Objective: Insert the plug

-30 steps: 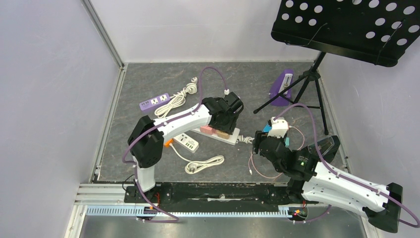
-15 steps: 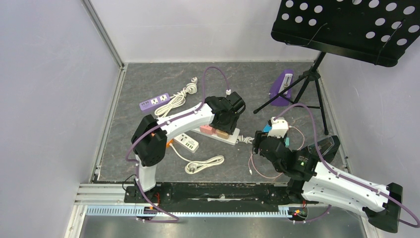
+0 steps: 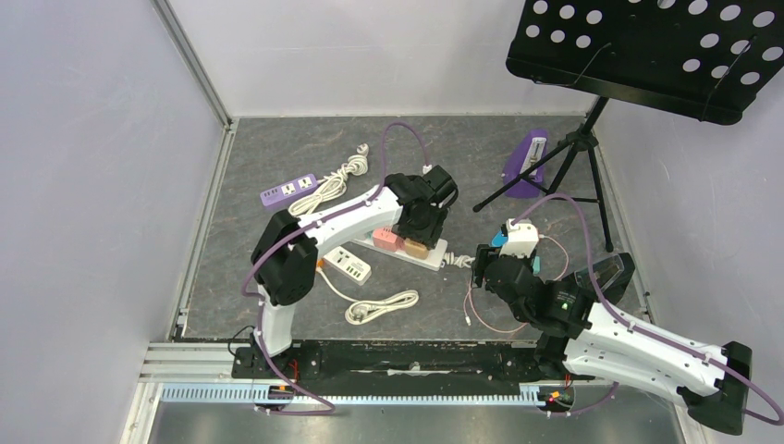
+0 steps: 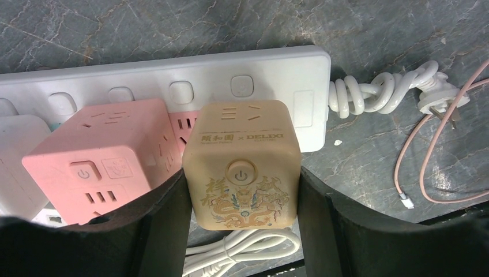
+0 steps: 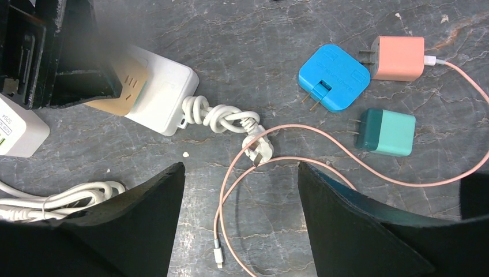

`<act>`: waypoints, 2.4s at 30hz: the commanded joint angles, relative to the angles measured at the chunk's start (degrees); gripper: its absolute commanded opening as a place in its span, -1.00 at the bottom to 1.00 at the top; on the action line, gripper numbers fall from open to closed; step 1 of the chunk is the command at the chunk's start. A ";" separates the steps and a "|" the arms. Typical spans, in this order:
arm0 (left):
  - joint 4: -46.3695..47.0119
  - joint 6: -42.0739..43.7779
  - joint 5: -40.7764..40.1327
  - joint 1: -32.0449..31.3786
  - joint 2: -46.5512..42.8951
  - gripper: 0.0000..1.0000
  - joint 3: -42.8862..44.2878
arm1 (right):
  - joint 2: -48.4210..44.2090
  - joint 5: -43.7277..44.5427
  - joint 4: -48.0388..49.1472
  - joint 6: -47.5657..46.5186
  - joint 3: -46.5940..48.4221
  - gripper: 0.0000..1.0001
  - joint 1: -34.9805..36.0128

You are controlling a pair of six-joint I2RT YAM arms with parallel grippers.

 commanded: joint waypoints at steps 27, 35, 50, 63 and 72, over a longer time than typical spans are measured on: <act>16.32 -6.42 -2.07 -1.66 1.35 -0.96 -23.28 | 0.18 1.65 0.56 0.33 -0.41 0.50 -0.18; 27.08 -9.88 -11.91 -5.38 -5.03 -0.96 -32.17 | 0.33 1.42 0.55 0.69 -0.61 0.50 -0.18; 39.34 -17.38 -18.38 -7.61 -10.74 -0.92 -43.48 | 0.45 0.19 0.57 0.84 -0.20 0.57 -0.19; 36.63 -10.42 -16.80 -7.57 -23.89 0.53 -35.31 | 1.62 -3.51 0.66 -0.63 5.63 0.66 -0.16; 35.45 -9.09 -15.12 -7.56 -36.47 0.53 -38.24 | 3.36 -8.92 6.93 -5.36 8.05 0.74 -0.19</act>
